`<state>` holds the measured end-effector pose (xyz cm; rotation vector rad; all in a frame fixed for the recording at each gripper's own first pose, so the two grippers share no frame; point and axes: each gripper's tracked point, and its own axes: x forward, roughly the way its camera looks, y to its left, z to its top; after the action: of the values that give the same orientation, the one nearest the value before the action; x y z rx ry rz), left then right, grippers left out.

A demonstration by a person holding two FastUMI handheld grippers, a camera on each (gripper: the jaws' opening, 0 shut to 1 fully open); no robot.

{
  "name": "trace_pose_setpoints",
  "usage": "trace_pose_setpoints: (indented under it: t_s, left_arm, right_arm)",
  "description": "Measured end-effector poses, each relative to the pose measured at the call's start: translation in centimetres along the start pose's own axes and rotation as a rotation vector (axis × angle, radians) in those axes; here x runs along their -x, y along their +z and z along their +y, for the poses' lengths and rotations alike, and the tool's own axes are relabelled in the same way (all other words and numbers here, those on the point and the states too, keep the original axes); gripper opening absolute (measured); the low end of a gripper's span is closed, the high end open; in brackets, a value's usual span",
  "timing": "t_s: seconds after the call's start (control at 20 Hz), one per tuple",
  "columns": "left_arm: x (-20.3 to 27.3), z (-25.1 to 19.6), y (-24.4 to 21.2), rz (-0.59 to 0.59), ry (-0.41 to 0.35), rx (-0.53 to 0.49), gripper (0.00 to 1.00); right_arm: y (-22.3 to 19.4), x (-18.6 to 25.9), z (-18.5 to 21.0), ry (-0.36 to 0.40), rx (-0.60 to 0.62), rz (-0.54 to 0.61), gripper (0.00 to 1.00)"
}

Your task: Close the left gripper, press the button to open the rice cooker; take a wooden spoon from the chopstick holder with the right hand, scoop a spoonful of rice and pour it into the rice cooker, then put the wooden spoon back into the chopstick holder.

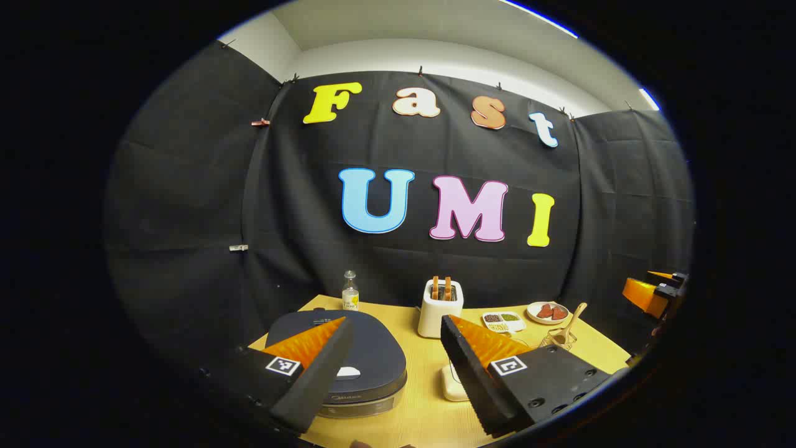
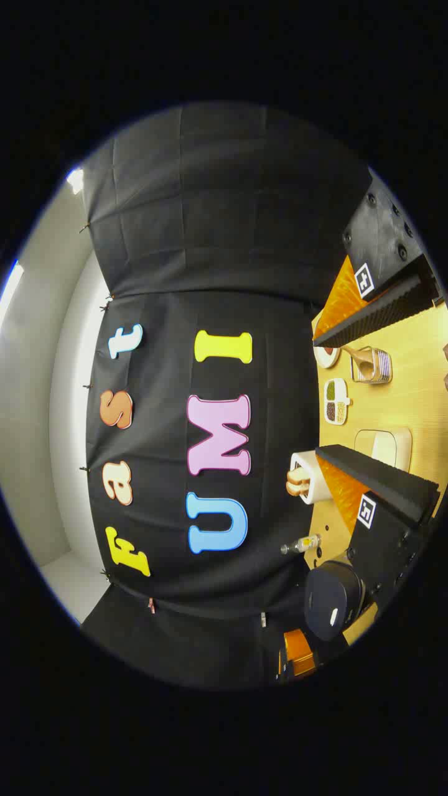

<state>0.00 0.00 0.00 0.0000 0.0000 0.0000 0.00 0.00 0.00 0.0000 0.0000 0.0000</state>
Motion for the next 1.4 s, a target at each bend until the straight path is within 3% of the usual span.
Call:
trace_pose_setpoints:
  t_s: [0.2,0.55,0.9,1.25,1.35,1.4]
  left_arm:
    - [-0.3,-1.0,0.5,-0.007,0.001,-0.012,0.95]
    - [-2.2,-3.2,0.0,0.013,-0.016,0.005,0.95]
    - [-3.3,-4.0,-0.7,0.050,-0.041,-0.015,0.95]
    - [-4.2,-2.7,-1.6,0.086,-0.001,0.026,0.95]
    - [-4.3,-2.2,-1.2,0.090,0.010,0.023,0.94]
    - [-4.4,-1.7,-1.1,0.094,0.017,0.013,0.87]
  right_arm:
    - [0.3,-2.1,-0.4,0.034,0.002,-0.007,0.98]
    - [-0.7,-4.1,-3.9,-0.047,-0.021,0.014,0.98]
    - [-1.6,-4.5,-4.4,-0.061,-0.029,0.037,0.98]
    - [-2.6,-4.7,-4.1,-0.053,-0.003,0.064,0.98]
    - [-2.8,-4.8,-3.9,-0.046,-0.005,0.070,0.98]
    - [-2.9,-4.8,-3.8,-0.043,-0.004,0.074,0.98]
